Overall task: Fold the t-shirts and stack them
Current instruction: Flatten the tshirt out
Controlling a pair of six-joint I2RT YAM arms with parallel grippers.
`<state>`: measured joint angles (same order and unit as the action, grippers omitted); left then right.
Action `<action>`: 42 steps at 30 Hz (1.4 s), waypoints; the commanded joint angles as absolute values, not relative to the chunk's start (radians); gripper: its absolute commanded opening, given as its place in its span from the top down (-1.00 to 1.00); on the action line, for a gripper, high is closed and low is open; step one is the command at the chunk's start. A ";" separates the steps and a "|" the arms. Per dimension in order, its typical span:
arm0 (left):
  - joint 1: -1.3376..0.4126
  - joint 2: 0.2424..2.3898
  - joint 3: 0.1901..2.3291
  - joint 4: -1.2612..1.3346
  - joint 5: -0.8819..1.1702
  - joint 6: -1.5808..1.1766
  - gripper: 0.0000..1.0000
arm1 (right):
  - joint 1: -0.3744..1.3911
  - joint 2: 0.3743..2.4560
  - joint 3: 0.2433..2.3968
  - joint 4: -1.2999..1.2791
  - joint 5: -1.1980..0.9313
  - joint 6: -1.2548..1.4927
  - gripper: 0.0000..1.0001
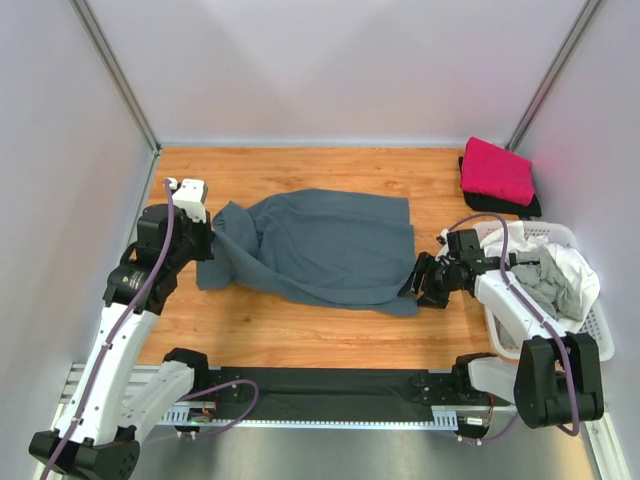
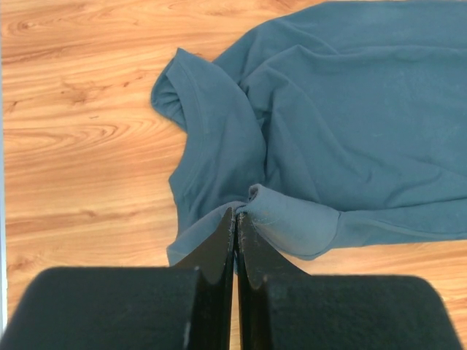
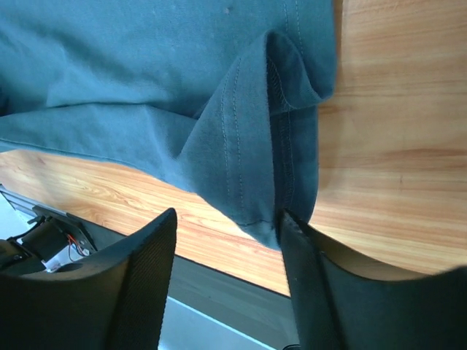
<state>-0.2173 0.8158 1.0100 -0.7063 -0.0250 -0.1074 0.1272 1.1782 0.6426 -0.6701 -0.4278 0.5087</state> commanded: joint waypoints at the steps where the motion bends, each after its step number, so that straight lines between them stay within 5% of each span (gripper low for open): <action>1: -0.219 0.811 1.029 -0.675 -0.006 -0.112 1.00 | 0.124 1.183 0.635 -0.610 -0.434 0.545 -0.21; 5: -0.219 0.816 1.037 -0.673 -0.012 -0.115 1.00 | 0.124 1.216 0.632 -0.620 -0.396 0.557 -0.39; 14: -0.219 0.825 1.051 -0.689 -0.025 -0.110 1.00 | 0.124 1.235 0.634 -0.601 -0.311 0.571 -0.10; 31: -0.219 0.868 1.083 -0.696 -0.008 -0.109 1.00 | 0.124 1.298 0.629 -0.492 -0.365 0.523 0.09; 34: -0.219 0.874 1.094 -0.707 -0.015 -0.106 1.00 | 0.124 1.299 0.634 -0.486 -0.359 0.525 0.34; 37: -0.219 0.876 1.101 -0.709 -0.024 -0.104 1.00 | 0.124 1.286 0.644 -0.502 -0.356 0.532 0.97; 42: -0.219 0.885 1.136 -0.696 -0.092 -0.130 1.00 | 0.124 1.195 0.711 -0.595 -0.339 0.540 0.99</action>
<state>-0.2176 0.8818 1.0740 -0.7166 -0.0383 -0.1108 0.1276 1.2694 0.6407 -0.5579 -0.3481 0.5343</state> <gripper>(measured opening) 0.006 0.015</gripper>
